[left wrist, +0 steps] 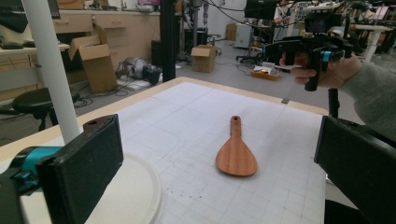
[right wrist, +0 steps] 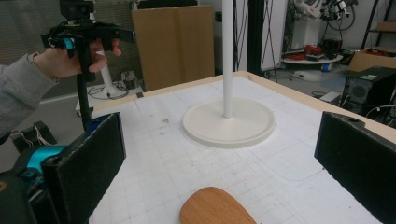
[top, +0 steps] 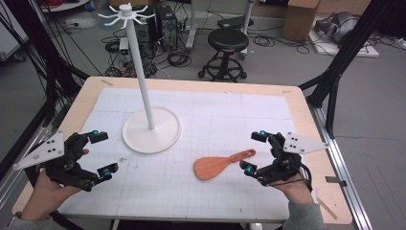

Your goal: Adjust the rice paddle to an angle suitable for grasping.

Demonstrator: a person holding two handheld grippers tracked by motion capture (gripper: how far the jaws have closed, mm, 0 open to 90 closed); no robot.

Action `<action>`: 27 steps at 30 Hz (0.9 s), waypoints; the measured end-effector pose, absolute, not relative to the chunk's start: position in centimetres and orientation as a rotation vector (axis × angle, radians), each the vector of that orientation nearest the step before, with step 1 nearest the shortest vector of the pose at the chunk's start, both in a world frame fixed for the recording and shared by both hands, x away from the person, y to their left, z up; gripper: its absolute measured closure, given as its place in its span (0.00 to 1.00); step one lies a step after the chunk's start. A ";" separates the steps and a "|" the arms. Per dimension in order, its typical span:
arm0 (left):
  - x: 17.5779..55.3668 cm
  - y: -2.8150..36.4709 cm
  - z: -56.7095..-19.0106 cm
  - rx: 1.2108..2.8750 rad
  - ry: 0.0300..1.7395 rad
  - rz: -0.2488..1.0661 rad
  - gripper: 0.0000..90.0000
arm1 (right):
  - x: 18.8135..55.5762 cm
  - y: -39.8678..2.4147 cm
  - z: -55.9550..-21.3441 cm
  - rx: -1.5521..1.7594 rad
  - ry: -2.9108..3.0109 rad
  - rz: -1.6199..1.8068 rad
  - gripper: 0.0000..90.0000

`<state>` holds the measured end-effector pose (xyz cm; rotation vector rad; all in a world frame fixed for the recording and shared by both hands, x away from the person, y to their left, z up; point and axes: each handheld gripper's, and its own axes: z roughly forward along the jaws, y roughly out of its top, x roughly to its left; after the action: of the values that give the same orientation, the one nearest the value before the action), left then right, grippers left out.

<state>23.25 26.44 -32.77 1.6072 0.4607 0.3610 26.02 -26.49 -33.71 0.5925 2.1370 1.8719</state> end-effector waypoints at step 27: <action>23.3 26.6 -32.9 1.612 0.477 0.353 0.02 | 26.2 -26.5 -34.0 0.579 2.191 1.835 0.29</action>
<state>23.28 26.63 -32.89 1.6123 0.4767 0.3531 26.15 -26.48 -34.00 0.5786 2.1909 1.8352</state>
